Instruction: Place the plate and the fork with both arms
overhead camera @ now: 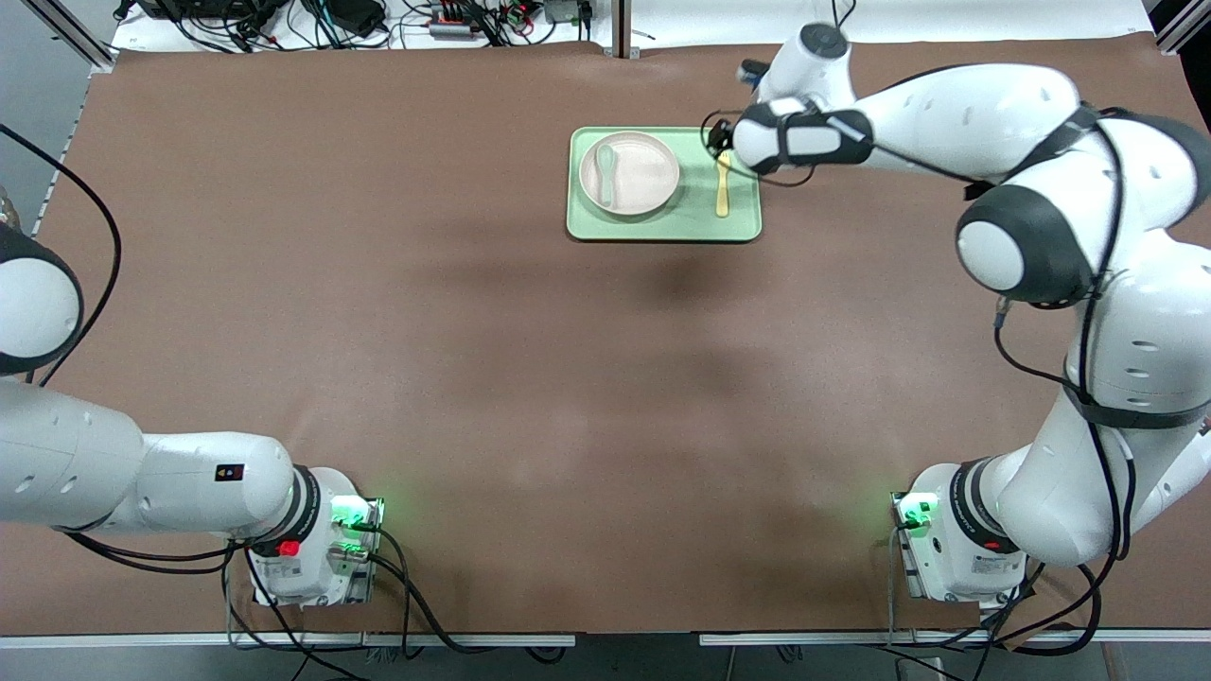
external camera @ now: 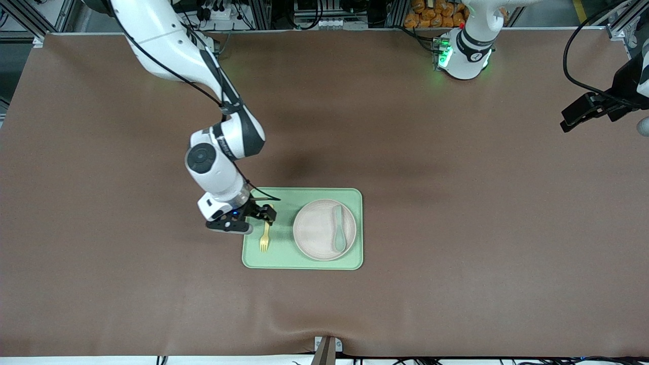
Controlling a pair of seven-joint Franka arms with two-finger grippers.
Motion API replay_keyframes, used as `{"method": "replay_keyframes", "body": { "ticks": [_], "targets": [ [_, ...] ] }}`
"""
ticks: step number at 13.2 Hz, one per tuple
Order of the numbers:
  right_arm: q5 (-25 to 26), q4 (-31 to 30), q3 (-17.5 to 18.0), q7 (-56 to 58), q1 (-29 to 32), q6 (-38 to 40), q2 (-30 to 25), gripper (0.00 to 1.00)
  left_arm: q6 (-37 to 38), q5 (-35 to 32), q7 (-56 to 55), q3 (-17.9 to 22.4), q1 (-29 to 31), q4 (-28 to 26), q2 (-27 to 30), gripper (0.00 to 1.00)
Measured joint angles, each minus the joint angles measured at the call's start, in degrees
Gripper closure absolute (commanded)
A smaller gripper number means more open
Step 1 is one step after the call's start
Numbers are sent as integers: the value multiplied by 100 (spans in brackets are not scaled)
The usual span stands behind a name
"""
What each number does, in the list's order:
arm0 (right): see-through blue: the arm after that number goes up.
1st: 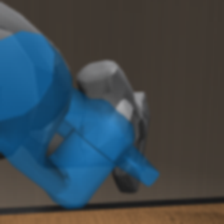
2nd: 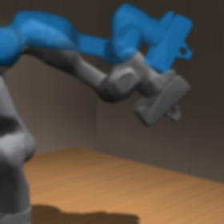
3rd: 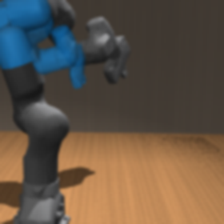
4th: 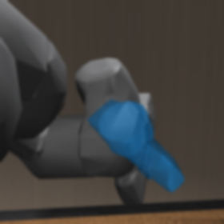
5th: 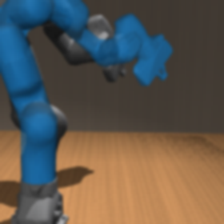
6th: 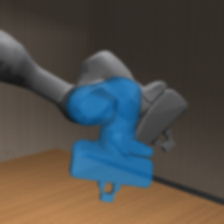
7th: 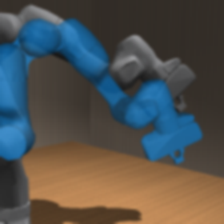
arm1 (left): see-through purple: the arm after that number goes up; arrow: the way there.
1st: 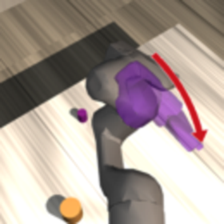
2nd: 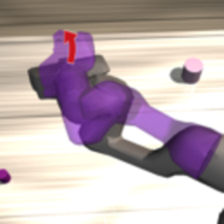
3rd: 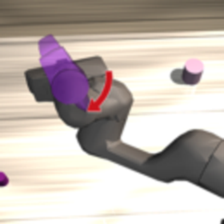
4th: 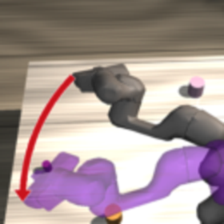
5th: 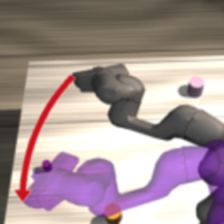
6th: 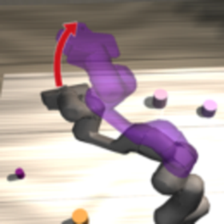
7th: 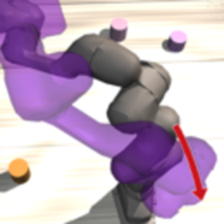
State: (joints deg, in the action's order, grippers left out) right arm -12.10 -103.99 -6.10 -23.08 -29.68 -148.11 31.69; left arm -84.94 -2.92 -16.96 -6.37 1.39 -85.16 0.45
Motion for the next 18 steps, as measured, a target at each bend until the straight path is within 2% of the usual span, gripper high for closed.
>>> {"method": "replay_keyframes", "body": {
  "ticks": [7, 8, 10, 12, 14, 18],
  "targets": [
    [50, 10, -78, 1941, 1247, 2061, -1267, 0, 3, 60, 0, 10, 1, -6, 0, 0],
    [192, 19, -112, 2139, 1388, 2354, -1454, 0, 5, 87, 5, 9, 1, -9, 0, 0],
    [798, 105, -132, 2267, 1623, 2918, -1843, 0, 7, 144, 150, 9, 1, -17, 0, 0],
    [1106, 292, -132, 2282, 1786, 3508, -2236, 0, 83, 192, 354, -6, -5, -22, 0, 0],
    [1150, 563, -132, 2299, 1857, 4150, -2559, 0, 184, 203, 384, -113, -21, -31, 0, 0],
    [1194, 1420, -137, 2299, 2200, 5571, -2728, 0, 199, 203, 384, -173, -37, -55, 0, 0]
  ]
}}
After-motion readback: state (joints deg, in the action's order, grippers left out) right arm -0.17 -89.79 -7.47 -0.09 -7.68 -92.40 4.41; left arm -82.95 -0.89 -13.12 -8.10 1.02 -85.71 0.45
